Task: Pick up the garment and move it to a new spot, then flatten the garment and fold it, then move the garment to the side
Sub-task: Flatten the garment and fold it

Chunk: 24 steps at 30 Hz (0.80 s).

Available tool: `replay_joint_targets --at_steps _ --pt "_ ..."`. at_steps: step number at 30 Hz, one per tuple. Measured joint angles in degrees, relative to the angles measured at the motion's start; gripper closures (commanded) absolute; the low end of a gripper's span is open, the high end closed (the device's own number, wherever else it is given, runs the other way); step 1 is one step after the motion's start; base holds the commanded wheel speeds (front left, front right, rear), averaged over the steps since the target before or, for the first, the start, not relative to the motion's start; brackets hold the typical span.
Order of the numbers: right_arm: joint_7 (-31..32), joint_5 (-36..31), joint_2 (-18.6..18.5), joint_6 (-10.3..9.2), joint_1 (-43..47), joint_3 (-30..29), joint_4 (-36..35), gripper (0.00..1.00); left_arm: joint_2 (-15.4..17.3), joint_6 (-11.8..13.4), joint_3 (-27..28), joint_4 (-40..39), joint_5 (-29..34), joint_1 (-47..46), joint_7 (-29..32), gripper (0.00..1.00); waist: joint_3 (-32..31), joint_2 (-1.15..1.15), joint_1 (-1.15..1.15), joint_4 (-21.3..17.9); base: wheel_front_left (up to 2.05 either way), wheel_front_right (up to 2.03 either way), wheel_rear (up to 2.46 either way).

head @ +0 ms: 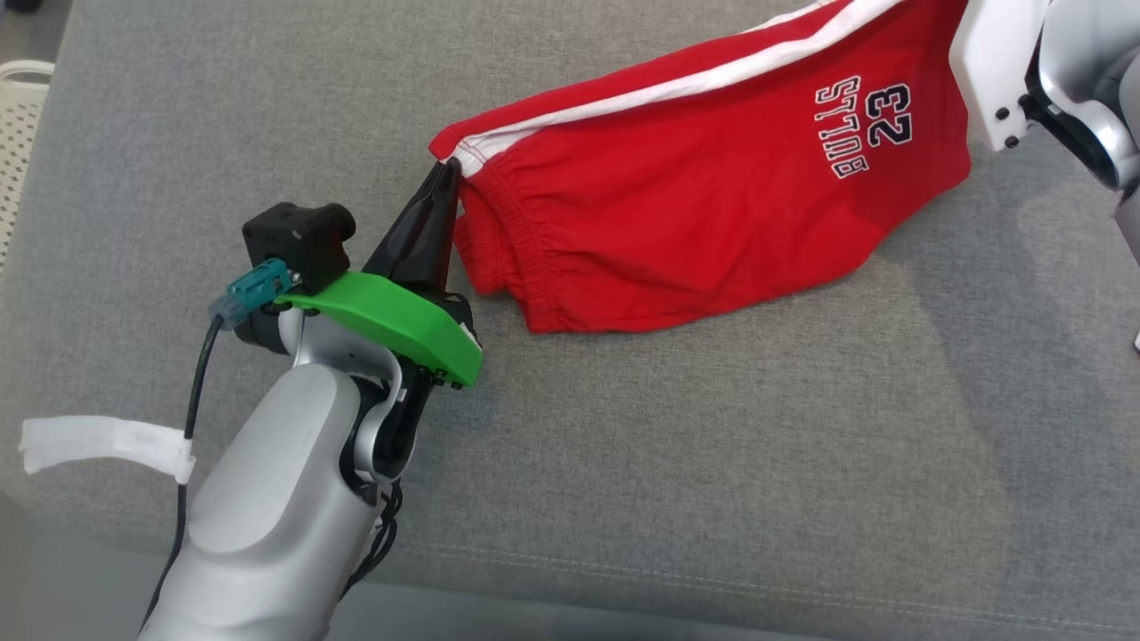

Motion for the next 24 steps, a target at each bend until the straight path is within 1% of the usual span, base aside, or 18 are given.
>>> replay_joint_targets --at_steps 5,13,14,15,16,17,21,24 --pt "-1.87 0.4 1.4 0.0 -4.35 2.36 5.24 1.0 -1.11 -0.54 -0.3 2.99 -0.11 -2.21 0.0 1.0 1.16 0.0 0.0 1.64 0.0 0.0 0.0" --pt "-4.72 1.02 3.76 0.0 -8.7 5.79 13.91 1.0 -3.67 -0.48 -0.98 9.37 -0.35 -5.94 0.07 1.0 2.49 0.0 0.0 3.3 0.0 0.0 0.0" --pt "-4.87 1.16 4.03 0.0 -9.13 6.32 14.89 0.98 -3.94 -0.49 -0.97 10.14 -0.35 -6.39 -0.21 1.0 2.61 0.0 0.0 3.45 0.0 0.0 0.0" --pt "-5.22 1.77 4.32 -0.01 -9.5 6.78 15.84 0.59 -4.12 -0.55 -1.09 10.99 -0.35 -6.93 -0.21 0.87 2.72 0.0 0.0 3.58 0.0 0.0 0.0" --pt "-5.82 2.12 4.63 0.0 -9.78 7.08 16.66 0.0 -4.28 -0.54 -1.13 11.66 -0.35 -7.35 -0.68 0.51 2.82 0.0 0.0 3.72 0.0 0.0 0.0" --pt "-6.26 2.5 4.99 0.0 -10.08 7.16 17.64 0.0 -4.38 -0.55 -1.31 12.58 -0.31 -7.9 -0.7 0.0 2.91 0.0 0.0 3.87 0.0 0.0 0.0" --pt "-8.99 3.03 6.03 -0.01 -11.72 7.6 20.56 0.0 -5.06 -0.48 -1.33 15.57 -0.26 -9.73 -1.69 0.0 3.16 0.0 0.0 4.37 0.0 0.0 0.0" --pt "-10.36 3.28 6.76 0.0 -11.99 8.55 21.37 0.0 -5.45 -0.48 -1.32 16.85 -0.26 -10.34 -2.43 0.0 3.12 0.0 0.0 4.43 0.0 0.0 0.0"
